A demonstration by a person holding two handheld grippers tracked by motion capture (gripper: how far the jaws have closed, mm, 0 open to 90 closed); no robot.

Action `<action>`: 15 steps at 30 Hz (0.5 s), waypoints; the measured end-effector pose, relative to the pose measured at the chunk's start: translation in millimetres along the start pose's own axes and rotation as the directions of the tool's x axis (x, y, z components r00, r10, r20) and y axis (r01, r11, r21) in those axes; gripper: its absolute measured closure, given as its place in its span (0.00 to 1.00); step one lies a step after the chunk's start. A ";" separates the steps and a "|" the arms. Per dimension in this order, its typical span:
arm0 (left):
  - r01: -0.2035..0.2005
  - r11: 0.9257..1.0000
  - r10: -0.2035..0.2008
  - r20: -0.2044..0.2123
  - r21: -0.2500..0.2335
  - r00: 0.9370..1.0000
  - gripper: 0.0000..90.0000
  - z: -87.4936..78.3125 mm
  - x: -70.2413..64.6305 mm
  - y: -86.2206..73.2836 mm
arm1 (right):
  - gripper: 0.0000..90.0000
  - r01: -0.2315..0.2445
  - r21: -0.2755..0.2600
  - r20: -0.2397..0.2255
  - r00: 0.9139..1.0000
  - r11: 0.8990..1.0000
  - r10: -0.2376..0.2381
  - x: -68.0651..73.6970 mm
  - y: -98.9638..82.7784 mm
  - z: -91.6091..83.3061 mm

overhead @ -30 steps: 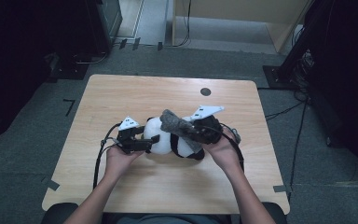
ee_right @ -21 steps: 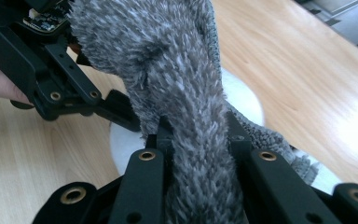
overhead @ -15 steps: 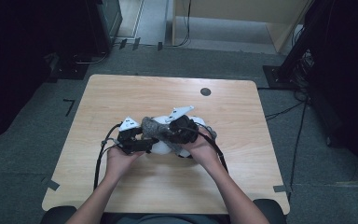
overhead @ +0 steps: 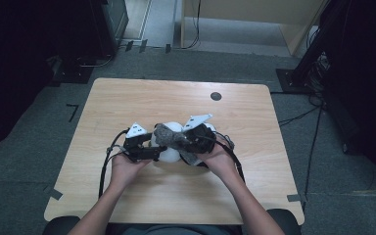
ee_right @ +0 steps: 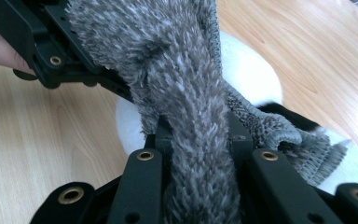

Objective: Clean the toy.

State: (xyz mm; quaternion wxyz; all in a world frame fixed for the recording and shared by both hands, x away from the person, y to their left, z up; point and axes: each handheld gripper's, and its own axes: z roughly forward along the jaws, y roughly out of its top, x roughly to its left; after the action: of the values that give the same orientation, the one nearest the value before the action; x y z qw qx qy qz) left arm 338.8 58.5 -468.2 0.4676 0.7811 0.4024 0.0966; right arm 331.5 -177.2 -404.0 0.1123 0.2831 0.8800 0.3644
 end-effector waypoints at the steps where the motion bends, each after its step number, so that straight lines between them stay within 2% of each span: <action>1: 0.000 1.000 0.000 0.002 0.001 1.000 0.25 0.1 0.5 0.1 | 0.83 0.001 -0.001 0.003 1.000 1.000 -0.001 -0.3 -1.4 -2.3; 6: 0.010 1.000 -0.010 0.013 0.005 1.000 0.25 0.6 2.4 0.5 | 0.82 0.003 -0.017 0.018 1.000 1.000 -0.002 -3.4 -10.4 -14.9; 10: 0.004 1.000 -0.004 0.007 0.003 1.000 0.25 1.0 1.5 1.4 | 0.83 -0.001 -0.030 0.022 1.000 1.000 0.001 -9.6 -17.7 -23.7; 15: 0.004 1.000 -0.005 0.012 0.006 1.000 0.25 1.4 2.4 2.2 | 0.82 -0.030 -0.040 0.031 0.999 0.999 0.031 -15.5 -25.9 -35.7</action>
State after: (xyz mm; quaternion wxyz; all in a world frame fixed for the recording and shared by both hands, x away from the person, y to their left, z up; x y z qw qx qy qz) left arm 342.3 58.8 -467.7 0.4678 0.7823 0.4016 0.0894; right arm 318.8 -221.7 -397.1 0.1262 0.2997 0.8664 0.3790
